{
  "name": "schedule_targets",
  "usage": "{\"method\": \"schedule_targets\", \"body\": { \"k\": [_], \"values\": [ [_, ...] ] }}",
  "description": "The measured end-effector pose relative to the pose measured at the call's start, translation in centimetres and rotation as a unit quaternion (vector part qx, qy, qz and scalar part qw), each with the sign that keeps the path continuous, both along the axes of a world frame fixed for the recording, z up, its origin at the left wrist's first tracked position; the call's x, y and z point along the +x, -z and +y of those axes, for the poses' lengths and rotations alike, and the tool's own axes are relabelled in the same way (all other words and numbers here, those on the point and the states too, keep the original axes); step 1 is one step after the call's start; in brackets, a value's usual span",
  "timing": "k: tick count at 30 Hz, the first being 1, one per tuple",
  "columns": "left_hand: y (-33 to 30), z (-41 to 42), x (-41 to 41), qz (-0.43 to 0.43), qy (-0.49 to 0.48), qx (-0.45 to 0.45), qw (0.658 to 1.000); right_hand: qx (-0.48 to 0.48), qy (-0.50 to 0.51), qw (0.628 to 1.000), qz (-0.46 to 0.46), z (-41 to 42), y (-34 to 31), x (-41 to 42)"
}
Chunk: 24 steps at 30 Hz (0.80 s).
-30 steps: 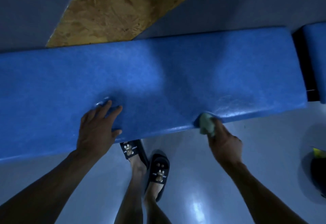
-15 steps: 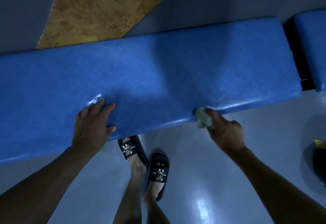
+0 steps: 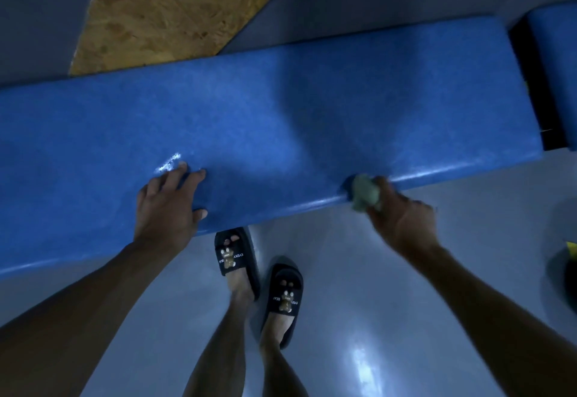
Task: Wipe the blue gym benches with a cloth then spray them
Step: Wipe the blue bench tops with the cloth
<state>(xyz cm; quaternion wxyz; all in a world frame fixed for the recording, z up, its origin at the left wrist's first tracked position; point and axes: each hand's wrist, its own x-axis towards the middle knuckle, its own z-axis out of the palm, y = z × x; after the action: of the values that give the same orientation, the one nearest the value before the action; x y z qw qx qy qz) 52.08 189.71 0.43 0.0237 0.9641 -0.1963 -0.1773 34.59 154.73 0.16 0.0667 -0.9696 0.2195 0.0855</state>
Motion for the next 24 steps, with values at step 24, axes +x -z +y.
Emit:
{"method": "schedule_targets", "body": {
  "k": [24],
  "values": [
    [-0.7,4.6,2.4,-0.046,0.070,-0.110,0.990,0.022,0.015,0.999,-0.021,12.3,0.5,3.6]
  ]
}}
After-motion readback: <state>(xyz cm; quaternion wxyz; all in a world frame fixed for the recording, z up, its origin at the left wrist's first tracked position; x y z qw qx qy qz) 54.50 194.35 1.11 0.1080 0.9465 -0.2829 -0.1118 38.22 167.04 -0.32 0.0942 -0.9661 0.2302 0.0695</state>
